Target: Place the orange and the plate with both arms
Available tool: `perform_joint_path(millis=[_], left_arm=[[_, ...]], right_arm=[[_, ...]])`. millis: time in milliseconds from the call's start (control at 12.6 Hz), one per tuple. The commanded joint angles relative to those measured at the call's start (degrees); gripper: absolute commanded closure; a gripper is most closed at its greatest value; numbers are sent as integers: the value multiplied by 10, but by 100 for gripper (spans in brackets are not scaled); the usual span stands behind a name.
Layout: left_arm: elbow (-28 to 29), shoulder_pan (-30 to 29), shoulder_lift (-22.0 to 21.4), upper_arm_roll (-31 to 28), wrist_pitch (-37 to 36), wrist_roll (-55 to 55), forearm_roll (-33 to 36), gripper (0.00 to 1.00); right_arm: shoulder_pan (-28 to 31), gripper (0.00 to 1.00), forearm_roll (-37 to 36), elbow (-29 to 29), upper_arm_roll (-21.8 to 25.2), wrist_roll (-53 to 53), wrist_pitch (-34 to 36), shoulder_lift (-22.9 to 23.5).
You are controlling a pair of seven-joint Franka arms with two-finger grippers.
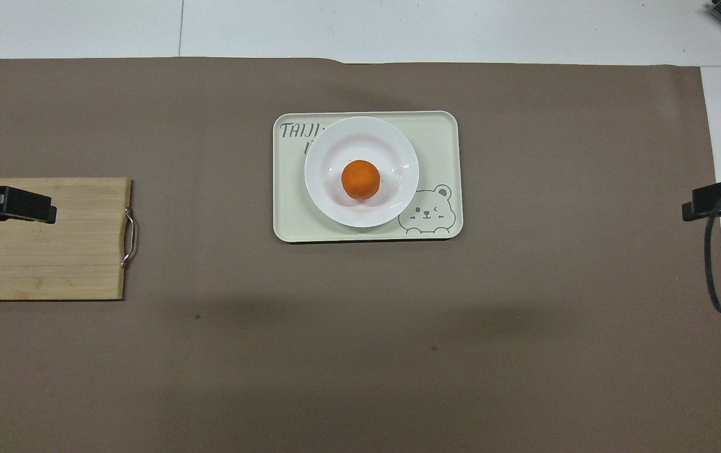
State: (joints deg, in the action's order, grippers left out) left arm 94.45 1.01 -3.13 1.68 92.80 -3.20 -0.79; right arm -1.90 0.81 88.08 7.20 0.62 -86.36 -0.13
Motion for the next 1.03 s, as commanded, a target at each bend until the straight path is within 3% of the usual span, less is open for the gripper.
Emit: perform_joint_path(millis=[0, 953], left_arm=[[-4, -7, -3, 4, -6, 4, -8, 0], [-4, -7, -3, 4, -6, 4, -8, 0]], right_arm=[[-1, 0, -34, 6, -11, 4, -12, -5], [-2, 0, -28, 10, -14, -7, -8, -7]])
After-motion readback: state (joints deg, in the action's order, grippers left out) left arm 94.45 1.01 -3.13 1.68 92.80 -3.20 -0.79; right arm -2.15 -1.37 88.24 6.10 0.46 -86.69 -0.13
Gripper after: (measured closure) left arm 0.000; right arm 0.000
